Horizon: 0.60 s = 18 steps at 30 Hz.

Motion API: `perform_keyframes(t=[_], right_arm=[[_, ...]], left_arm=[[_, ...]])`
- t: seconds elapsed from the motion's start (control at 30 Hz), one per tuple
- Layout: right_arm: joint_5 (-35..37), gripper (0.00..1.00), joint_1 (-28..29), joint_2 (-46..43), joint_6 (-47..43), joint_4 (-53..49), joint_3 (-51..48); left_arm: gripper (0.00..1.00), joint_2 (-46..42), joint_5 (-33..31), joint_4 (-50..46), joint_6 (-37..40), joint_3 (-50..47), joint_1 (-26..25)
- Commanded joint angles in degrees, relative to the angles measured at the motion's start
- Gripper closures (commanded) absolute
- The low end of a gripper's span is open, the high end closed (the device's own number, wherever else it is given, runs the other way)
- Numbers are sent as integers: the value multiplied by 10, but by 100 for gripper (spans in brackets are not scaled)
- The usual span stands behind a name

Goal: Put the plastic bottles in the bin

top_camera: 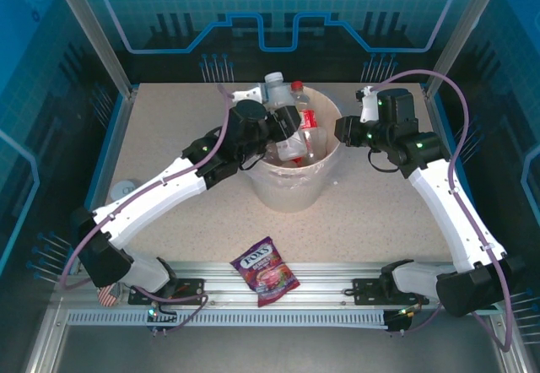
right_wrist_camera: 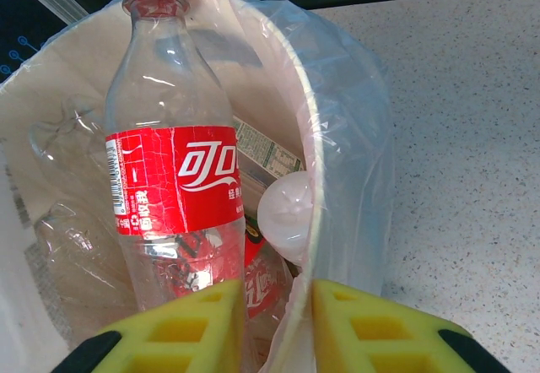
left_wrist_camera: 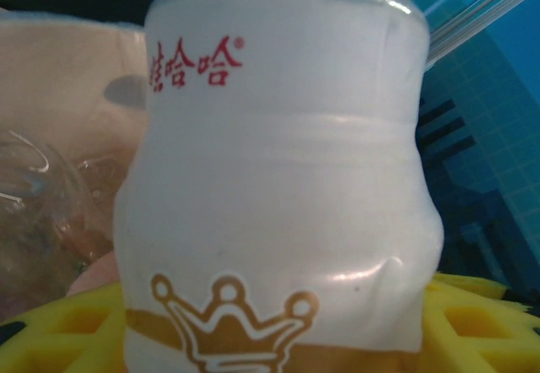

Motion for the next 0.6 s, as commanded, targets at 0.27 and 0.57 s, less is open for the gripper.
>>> perform_keyframes(t=[0.27,0.57], right_arm=[[-14,71,15,-1,-5,18,4],[-5,56,15,1,-21,4,37]], left_arm=[[42,18,-23,-5,-24,-18,-24],[1,-1,-43,-28,94,18,-24]])
